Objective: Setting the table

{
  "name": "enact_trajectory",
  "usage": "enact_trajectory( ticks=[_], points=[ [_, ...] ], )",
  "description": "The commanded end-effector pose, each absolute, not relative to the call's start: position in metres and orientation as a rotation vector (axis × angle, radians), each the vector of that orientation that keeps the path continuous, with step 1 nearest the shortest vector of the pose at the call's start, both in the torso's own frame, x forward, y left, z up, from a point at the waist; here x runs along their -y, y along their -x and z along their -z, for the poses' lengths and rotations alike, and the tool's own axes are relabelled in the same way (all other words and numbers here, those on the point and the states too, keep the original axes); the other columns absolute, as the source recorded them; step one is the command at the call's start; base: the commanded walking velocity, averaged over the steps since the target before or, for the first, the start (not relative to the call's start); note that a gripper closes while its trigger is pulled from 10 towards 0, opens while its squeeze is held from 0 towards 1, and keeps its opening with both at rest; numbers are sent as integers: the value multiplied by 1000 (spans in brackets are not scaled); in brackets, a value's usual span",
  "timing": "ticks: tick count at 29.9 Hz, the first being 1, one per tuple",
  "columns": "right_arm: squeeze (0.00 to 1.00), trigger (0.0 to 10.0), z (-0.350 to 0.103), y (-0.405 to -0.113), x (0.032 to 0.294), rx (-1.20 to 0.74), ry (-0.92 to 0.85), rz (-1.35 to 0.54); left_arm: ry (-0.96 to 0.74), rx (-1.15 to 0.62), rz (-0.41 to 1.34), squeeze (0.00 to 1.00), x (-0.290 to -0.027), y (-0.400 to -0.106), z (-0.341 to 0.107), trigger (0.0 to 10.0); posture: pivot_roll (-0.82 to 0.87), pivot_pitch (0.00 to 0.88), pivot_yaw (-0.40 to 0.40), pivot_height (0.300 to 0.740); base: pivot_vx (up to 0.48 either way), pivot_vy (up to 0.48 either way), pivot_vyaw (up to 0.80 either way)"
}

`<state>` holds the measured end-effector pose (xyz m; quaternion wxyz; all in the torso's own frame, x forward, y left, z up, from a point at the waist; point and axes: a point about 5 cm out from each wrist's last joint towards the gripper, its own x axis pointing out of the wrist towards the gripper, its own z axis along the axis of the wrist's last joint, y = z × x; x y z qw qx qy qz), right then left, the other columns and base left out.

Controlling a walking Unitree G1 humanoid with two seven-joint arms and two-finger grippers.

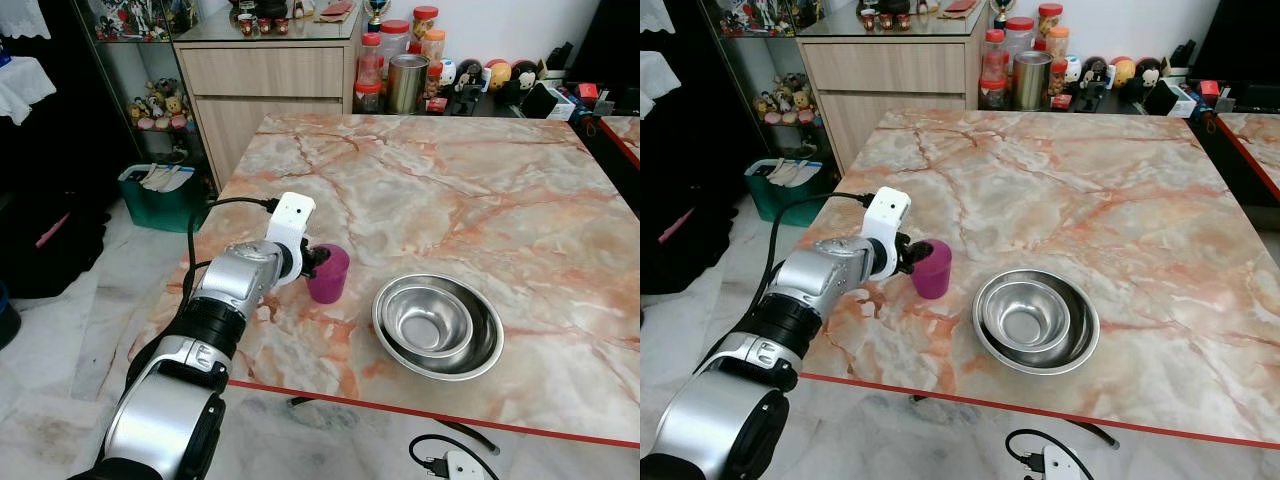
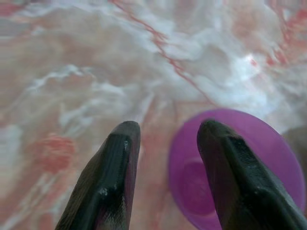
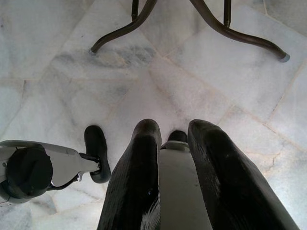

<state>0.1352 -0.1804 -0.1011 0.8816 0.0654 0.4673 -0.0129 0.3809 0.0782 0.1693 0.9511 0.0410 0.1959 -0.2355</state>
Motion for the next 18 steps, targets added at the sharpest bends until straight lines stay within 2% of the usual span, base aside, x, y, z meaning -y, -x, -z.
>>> enact_trajectory(
  ticks=[1,3,7,8,9,12,13,15,17,18],
  points=[
    [0,10000,101,-135,180,-977,-141,27,-107,-295,441,0,-84,-388,-192,10000,46,0,33,740,0,0,0],
    [0,10000,101,-135,180,-977,-141,26,-105,-267,428,0,-87,-389,-196,10000,46,0,33,740,0,0,0],
    [0,10000,101,-135,180,-977,-142,26,-68,-66,264,0,-117,-396,-225,10000,45,0,33,740,0,0,0],
    [0,10000,101,-135,179,-977,-142,25,-77,-42,214,0,-127,-396,-226,10000,52,0,32,740,0,0,0],
    [0,10000,101,-135,179,-977,-142,25,-77,-42,214,0,-127,-396,-226,10000,52,0,32,740,0,0,0],
    [0,10000,102,-135,179,-977,-144,23,-70,-28,65,0,-164,-394,-219,10000,50,0,33,740,0,0,0],
    [0,10000,102,-135,178,-977,-145,23,-149,-14,-30,0,-189,-390,-215,10000,50,0,33,740,0,0,0],
    [0,10000,102,-135,178,-977,-147,24,-211,0,-113,0,-210,-384,-212,10000,50,0,33,740,0,0,0],
    [0,10000,102,-134,178,-979,-147,24,-456,1,-275,0,-249,-370,-201,10000,58,0,34,740,0,0,0],
    [0,10000,102,-134,178,-979,-146,23,-507,-25,-309,0,-258,-367,-195,10000,58,0,34,740,0,0,0]
  ],
)
